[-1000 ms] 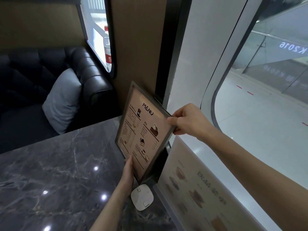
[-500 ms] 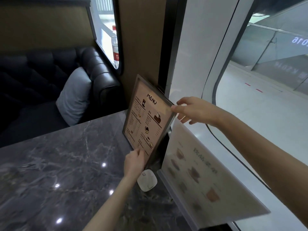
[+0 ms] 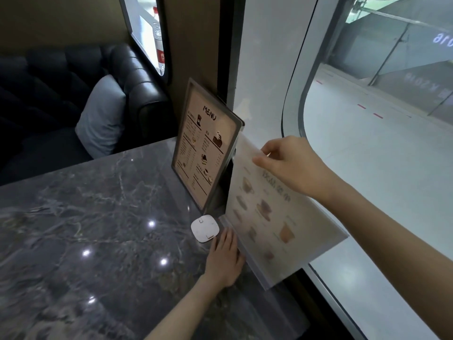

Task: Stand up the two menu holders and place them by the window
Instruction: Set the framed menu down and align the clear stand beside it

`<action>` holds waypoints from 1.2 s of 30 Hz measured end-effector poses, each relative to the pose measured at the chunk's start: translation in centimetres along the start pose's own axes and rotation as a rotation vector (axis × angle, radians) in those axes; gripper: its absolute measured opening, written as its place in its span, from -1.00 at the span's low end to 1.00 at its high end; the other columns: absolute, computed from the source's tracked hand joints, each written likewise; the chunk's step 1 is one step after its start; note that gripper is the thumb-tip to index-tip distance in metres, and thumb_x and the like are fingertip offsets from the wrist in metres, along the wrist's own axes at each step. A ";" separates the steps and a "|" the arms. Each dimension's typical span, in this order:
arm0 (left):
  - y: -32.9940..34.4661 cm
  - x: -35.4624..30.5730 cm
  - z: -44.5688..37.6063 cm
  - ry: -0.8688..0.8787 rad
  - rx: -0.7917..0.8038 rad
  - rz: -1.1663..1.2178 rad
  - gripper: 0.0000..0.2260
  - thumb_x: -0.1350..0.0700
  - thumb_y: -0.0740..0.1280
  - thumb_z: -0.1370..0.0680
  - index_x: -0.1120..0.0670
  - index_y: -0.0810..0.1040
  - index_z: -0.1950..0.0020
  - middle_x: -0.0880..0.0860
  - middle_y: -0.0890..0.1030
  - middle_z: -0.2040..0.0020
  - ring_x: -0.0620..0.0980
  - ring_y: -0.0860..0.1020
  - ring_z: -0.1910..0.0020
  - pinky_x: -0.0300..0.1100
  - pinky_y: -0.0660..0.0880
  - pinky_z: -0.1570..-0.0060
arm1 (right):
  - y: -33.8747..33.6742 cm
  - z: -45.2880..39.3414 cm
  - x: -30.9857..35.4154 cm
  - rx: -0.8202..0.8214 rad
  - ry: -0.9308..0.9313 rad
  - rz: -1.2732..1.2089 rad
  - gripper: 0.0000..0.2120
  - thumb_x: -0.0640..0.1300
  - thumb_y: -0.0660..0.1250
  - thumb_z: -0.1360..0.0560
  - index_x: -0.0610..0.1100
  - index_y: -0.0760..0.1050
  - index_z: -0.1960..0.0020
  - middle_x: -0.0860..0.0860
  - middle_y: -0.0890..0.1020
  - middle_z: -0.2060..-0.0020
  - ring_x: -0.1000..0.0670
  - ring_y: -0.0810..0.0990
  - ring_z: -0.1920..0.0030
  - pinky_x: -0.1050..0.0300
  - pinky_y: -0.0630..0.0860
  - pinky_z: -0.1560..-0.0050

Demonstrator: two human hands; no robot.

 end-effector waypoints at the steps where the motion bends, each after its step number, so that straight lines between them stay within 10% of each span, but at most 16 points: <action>1: 0.1 0.0 0.0 -0.002 0.017 -0.003 -0.09 -0.36 -0.48 -0.30 0.15 -0.19 -0.52 0.09 -0.16 -0.57 0.01 -0.18 -0.54 -0.07 -0.25 -0.46 | -0.1 0.0 -0.1 -0.027 -0.007 0.001 -0.75 -0.09 0.26 -0.50 -0.26 0.60 0.08 -0.11 0.62 0.29 -0.05 0.54 0.28 0.24 0.41 0.30; 5: -0.2 0.3 0.2 -0.007 0.044 0.021 -0.01 -0.36 -0.52 -0.21 0.14 -0.18 -0.52 0.08 -0.15 -0.57 -0.01 -0.17 -0.54 -0.08 -0.20 -0.47 | -0.5 -0.2 -0.3 -0.075 -0.029 -0.011 -0.74 -0.14 0.26 -0.51 -0.31 0.61 0.15 -0.23 0.67 0.27 -0.14 0.60 0.25 0.26 0.40 0.36; 11: -1.5 1.4 1.1 -0.062 0.031 0.023 -0.42 -0.12 -0.11 -0.61 0.16 -0.20 -0.52 0.09 -0.18 -0.56 0.00 -0.18 -0.54 -0.11 -0.18 -0.47 | -0.8 -1.1 -0.3 -0.096 -0.036 -0.053 -0.72 -0.13 0.26 -0.50 -0.34 0.61 0.17 -0.26 0.68 0.27 -0.17 0.62 0.23 0.28 0.43 0.28; 30: -2.7 2.9 1.0 -0.105 0.087 0.086 -0.46 -0.08 -0.10 -0.63 0.15 -0.14 -0.52 0.08 -0.15 -0.57 -0.02 -0.15 -0.54 -0.13 -0.14 -0.49 | -0.2 -3.8 -1.8 -0.070 0.045 -0.089 -0.72 -0.12 0.27 -0.50 -0.33 0.62 0.13 -0.25 0.69 0.19 -0.14 0.62 0.17 0.09 0.50 0.14; 36: -2.7 2.9 0.9 -0.111 0.080 0.117 -0.46 -0.07 -0.09 -0.63 0.16 -0.12 -0.52 0.09 -0.12 -0.57 -0.01 -0.13 -0.54 -0.14 -0.12 -0.50 | -0.1 -3.8 -2.0 -0.022 0.039 -0.071 -0.71 -0.09 0.25 -0.51 -0.29 0.61 0.12 -0.18 0.67 0.23 0.01 0.54 0.31 0.32 0.40 0.33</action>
Point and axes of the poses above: each hand's wrist, its own z-axis away from the middle knuckle, its own y-axis out of the palm, x = y × z, the point moved 3 cm from there along -z, towards the middle knuckle
